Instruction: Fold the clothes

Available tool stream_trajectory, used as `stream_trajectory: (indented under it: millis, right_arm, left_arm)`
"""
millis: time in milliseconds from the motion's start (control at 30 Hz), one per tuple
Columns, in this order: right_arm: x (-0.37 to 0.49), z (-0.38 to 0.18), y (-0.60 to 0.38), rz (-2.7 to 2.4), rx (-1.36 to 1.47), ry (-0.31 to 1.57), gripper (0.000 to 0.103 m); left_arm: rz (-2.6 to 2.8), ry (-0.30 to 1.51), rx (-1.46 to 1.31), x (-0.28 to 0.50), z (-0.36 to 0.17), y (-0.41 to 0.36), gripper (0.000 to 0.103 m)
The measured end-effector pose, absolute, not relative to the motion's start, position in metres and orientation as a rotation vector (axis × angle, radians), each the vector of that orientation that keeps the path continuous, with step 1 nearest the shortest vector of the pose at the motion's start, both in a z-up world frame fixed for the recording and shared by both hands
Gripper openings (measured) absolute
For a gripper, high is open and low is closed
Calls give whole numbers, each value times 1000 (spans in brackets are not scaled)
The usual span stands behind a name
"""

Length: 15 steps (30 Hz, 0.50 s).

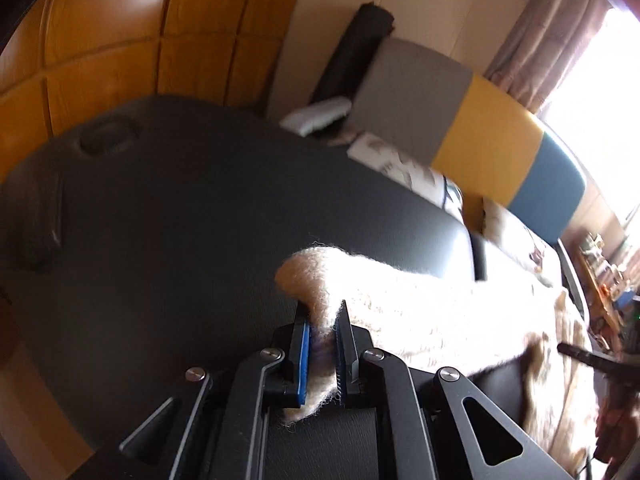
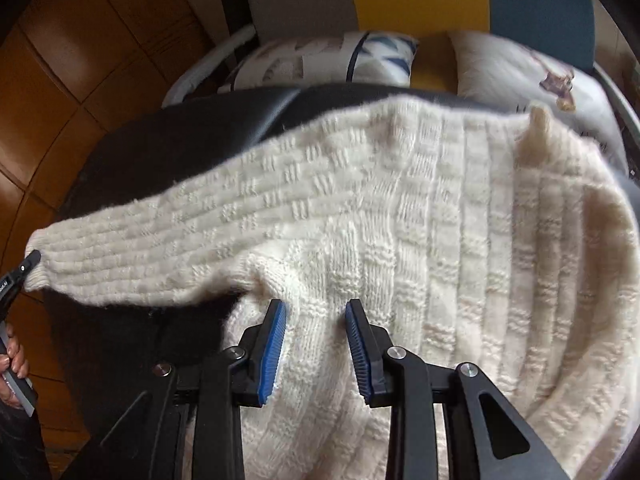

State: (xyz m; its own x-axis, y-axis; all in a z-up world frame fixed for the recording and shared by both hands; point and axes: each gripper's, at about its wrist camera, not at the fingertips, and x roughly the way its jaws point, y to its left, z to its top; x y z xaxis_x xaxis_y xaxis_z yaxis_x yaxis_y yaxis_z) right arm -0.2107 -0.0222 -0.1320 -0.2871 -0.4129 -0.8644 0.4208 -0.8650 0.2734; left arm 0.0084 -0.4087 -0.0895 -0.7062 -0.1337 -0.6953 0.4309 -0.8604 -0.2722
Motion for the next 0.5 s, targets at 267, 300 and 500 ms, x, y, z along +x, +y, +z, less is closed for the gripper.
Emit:
stream_trajectory:
  millis: [267,300,500]
  right_arm:
    - [-207,-143,-28,-2159,1432,-65,35]
    - [-206,-143,-27,-2160,1428,-76,35]
    - [-187,-127,-9,-2130,1425,-162,34]
  left_arm:
    - [-2401,516,1120,-27,-112,-455,10]
    - [-2377,516,1143,-32,-117,-461,10]
    - [-2234,527,1261,-59,-144,-496,19]
